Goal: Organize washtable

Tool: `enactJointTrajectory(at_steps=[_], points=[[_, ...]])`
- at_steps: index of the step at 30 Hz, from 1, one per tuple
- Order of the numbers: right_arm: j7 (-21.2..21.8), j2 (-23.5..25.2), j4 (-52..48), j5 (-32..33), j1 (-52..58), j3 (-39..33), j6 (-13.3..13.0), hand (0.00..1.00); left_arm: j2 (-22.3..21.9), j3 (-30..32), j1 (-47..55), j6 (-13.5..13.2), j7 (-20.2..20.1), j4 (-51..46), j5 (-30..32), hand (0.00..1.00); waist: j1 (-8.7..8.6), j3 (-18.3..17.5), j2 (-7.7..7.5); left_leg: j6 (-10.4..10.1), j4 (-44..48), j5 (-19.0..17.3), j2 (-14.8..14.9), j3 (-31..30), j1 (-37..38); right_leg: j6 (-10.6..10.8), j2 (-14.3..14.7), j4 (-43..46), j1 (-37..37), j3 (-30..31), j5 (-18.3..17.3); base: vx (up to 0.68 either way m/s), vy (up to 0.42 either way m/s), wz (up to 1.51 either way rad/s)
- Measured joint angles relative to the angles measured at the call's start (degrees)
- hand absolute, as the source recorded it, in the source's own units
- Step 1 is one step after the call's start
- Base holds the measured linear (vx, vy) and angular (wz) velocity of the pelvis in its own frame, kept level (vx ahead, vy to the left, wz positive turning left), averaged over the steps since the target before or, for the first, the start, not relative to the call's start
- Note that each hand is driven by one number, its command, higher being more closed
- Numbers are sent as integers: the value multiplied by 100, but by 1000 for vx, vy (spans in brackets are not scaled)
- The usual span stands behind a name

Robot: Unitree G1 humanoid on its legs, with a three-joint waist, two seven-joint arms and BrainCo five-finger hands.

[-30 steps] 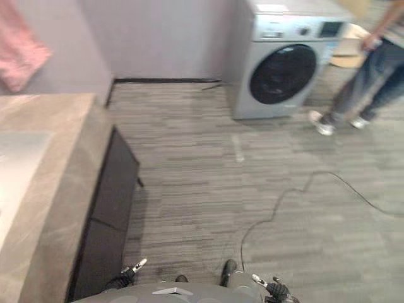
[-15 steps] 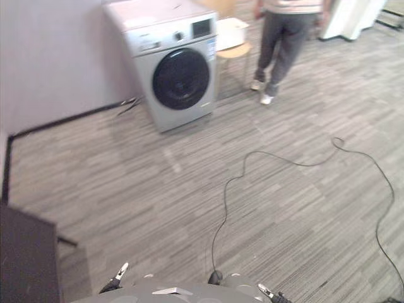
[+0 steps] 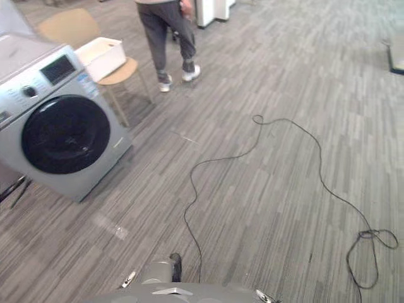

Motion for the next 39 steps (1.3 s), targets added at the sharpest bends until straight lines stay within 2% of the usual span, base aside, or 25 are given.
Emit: enactJointTrajectory(at_steps=[2, 4, 6, 8, 9, 10, 11, 13, 14, 15, 17, 20, 21, 23, 25, 27, 28, 29, 31, 32, 33, 35, 37, 38, 39], points=[[18, -21, -23, 2, -36, -120, -8, 0, 14, -158, -142, 2, 15, 0, -1, 0, -67, 83, 85, 59, -452, -37, 44, 296, 749, -591, -455, 460, -520, -662, -313, 49, 6, -81], [19, -39, -198, 19, 3, -117, -63, 0, 0, -388, -282, -16, 49, -51, 6, 0, -147, 99, 272, 21, -1196, -65, 235, 710, 1642, -799, -594, -368, -1120, -1511, -474, -191, -7, -98], [22, -46, -198, 18, 15, -159, -35, 0, 9, -665, -605, -30, 38, -43, 4, 0, -296, 107, 317, -35, -1517, -288, 281, 883, 1905, -717, -684, -1825, -1530, -2071, -148, -262, 58, -16], [27, -6, -111, 11, 91, -377, 116, 0, -182, -760, -979, -59, -17, -47, 7, 0, -320, 154, 364, -242, -1625, -488, 274, 1028, 2262, -886, -721, -3392, -1781, -2232, 909, -41, 0, -1], [29, 4, -127, 8, 155, -397, 138, 0, -257, -747, -1012, -61, -21, -42, 7, 0, -366, 161, 394, -253, -1615, -480, 303, 1078, 2376, -924, -705, -3354, -1785, -2204, 1189, 315, -205, -16], [31, -23, -150, 6, 210, -465, 138, 0, -371, -718, -998, -70, -32, -27, 7, 0, -407, 134, 456, -353, -1333, -411, 408, 1187, 2478, -1168, -694, -2896, -1839, -2080, 1288, 540, -383, -24], [31, -50, -183, 4, 204, -510, 133, 0, -547, -717, -997, -75, -63, -50, 11, 0, -409, 171, 553, -472, -691, -332, 601, 1180, 2428, -1219, -682, -2344, -1850, -2024, 762, 627, -466, -28], [36, -89, -199, 3, 216, -649, 136, 0, -694, -571, -957, -63, -75, -61, 72, 0, -415, 197, 700, -455, 911, -173, 1074, 999, 1989, -1301, -526, -2027, -1590, -2063, 232, 553, -383, -16], [36, -94, -187, 0, 207, -672, 142, 0, -675, -502, -943, -84, -75, -118, 130, 0, -396, 264, 706, -284, 2768, 300, 1536, 628, 1315, -1364, -335, -2049, -1180, -2140, -58, 659, -372, -19], [30, -145, -179, 0, 101, -569, 140, 0, -568, -500, -922, -87, -77, -198, 125, 0, -360, 303, 763, -356, 4213, 344, 1619, 297, 752, -1430, -177, -2182, -677, -2116, -217, 669, -379, -35], [29, -227, -230, -3, -136, -192, 98, 0, -436, -303, -792, -96, -65, -274, 106, 0, -297, 396, 636, -243, 5021, 268, 1421, 268, 76, -1428, 86, -2791, 188, -1873, -299, 592, -281, -56], [-26, -284, -269, -2, -457, 27, 41, 0, -410, -180, -746, -230, -59, -473, -26, 0, -62, 410, 599, -181, 4214, -101, 939, 338, -868, -1331, 181, -3460, 813, -1536, -294, 447, -122, -69], [-82, -380, -223, -4, -568, 125, -17, 0, -449, -74, -687, -262, -34, -498, -149, 0, 112, 432, 580, -136, 3055, -166, 769, 476, -1176, -1271, 173, -3768, 1199, -1332, -320, 84, 5, -88], [-116, -334, -378, -5, -628, 205, -41, 0, -449, 147, -593, -247, -20, -573, -326, 0, 121, 461, 521, -103, 1438, 3, 605, 553, -1255, -1061, 133, -4126, 1666, -1218, -419, -103, 31, -65], [-96, -280, -387, -6, -610, 311, -72, 0, -438, 363, -427, -226, -13, -523, -316, 0, 184, 373, 523, -285, -409, 400, 507, 388, -1426, -869, 156, -4487, 2211, -1004, -785, 200, 89, -69], [-69, -115, -285, -2, -393, 336, -60, 0, -329, 535, -266, -128, -6, -338, -261, 0, 346, 159, 164, -170, 109, 862, 271, 339, -1484, -815, -150, -4263, 2372, -783, -911, 691, 98, -66], [-42, -15, -211, -2, -228, 256, -74, 0, -271, 680, -97, -18, 17, -174, -233, 0, 355, -41, -80, 102, 324, 997, -43, 94, -1436, -695, -492, -3080, 1980, -625, -840, 737, 127, -21], [-9, 84, -98, -2, -195, 103, -42, 0, -130, 655, 3, -7, 22, -109, -227, 0, 305, -81, -224, 312, 512, 856, -259, 36, -1278, -457, -753, -1895, 1627, -463, -473, 717, 157, 31], [83, 259, 89, 6, -31, -223, -34, 0, 131, 312, -98, 42, 40, -3, -220, 0, 67, -76, -454, 484, 513, 417, -598, -161, -749, -99, -1037, 134, 836, -228, 881, 497, 129, 77], [124, 235, 85, 1, -45, -288, -38, 0, 125, 247, -174, 58, 58, -6, -221, 0, 58, 14, -378, 568, 307, 273, -619, -227, -163, -347, -1068, 791, 449, -296, 500, 291, 73, 40], [134, 221, 56, 3, -45, -283, -57, 0, 117, 157, -204, 53, 64, -16, -226, 0, 59, 62, -306, 571, 76, 264, -599, -258, 184, -420, -1034, 844, 311, -368, 284, 83, 39, -9], [167, 46, -127, 8, 41, -202, -132, 0, -47, -220, -308, 13, 68, -258, -226, 0, 27, 36, 141, 580, -909, 249, -394, -256, 1405, -823, -740, -115, -389, -856, -293, -119, 44, -17], [159, 16, -348, 33, 147, -144, -149, 0, -240, -388, -553, -60, 86, -413, -228, 0, -11, 47, 324, 645, -1181, 53, -322, -301, 1792, -793, -692, -1145, -915, -1223, -263, -348, 130, 14], [149, 20, -457, 69, 204, -112, -115, 0, -422, -532, -804, -118, 85, -573, -224, 0, -1, 48, 340, 553, -1211, -266, -315, -305, 1943, -601, -735, -2754, -1257, -1536, 253, -457, 186, 22], [148, 36, -463, 116, 219, -104, -103, 0, -471, -575, -855, -119, 74, -632, -217, 0, -5, 50, 304, 509, -1166, -423, -333, -314, 2020, -566, -760, -3459, -1327, -1624, 532, -373, 121, 21]])
